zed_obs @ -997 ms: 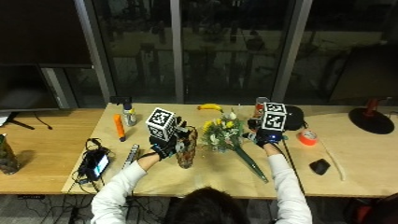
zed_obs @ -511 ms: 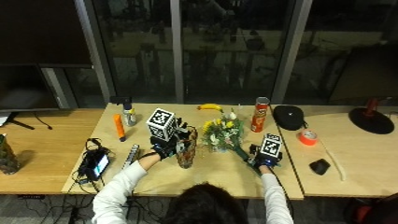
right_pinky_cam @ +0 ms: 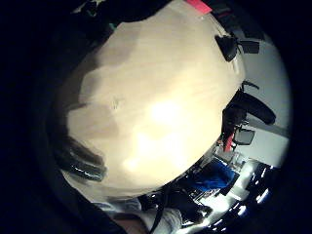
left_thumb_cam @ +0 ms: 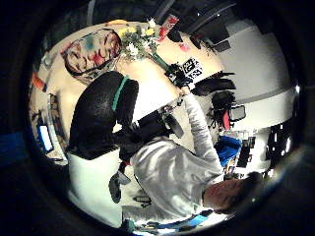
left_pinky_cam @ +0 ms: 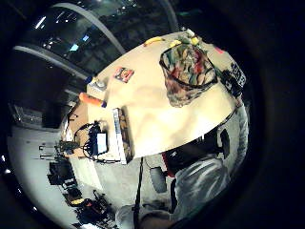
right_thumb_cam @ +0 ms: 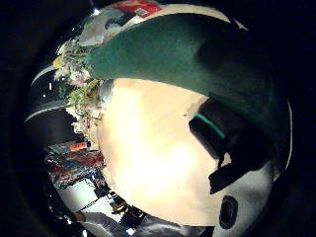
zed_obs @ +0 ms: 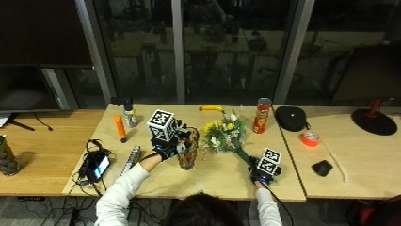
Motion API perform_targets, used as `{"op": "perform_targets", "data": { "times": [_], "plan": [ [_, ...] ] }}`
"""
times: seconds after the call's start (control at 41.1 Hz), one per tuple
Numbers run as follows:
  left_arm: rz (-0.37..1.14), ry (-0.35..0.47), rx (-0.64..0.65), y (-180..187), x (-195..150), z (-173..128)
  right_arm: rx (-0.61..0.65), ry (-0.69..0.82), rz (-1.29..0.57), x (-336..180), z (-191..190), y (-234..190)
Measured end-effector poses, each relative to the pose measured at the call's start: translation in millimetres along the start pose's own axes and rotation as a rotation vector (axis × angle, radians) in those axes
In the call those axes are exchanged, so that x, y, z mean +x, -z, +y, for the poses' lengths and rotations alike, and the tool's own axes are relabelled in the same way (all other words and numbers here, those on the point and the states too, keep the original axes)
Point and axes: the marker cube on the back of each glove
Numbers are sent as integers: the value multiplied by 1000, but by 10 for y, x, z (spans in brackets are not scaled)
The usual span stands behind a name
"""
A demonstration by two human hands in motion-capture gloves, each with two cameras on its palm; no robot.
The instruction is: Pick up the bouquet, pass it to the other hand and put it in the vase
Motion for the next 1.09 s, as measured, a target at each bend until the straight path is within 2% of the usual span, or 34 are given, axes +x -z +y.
{"op": "perform_targets", "data": {
  "times": [0.17,0.316,0.365,0.511,0.584,0.681,0.851,1.021,1.094],
  "plan": [
    [-5,11,-10,20,-55,21,160,-29,78,-52,-112,119],
    [-11,36,-12,93,-128,5,63,7,109,-71,-203,260],
    [-6,43,-8,117,-145,-11,71,10,106,-67,-247,312],
    [28,59,-11,176,-185,-73,258,-61,72,-67,-327,548],
    [99,79,-6,245,-268,-149,321,-88,-37,-112,-421,685],
    [224,111,46,386,-405,-249,346,-16,-264,-272,-670,722],
    [296,151,156,611,-580,-459,435,155,-617,-726,-383,1417],
    [567,115,208,644,-461,-689,382,293,-959,-1316,-78,1980],
    [712,69,250,662,-301,-795,330,371,-1099,-1623,118,2151]
  ]
}}
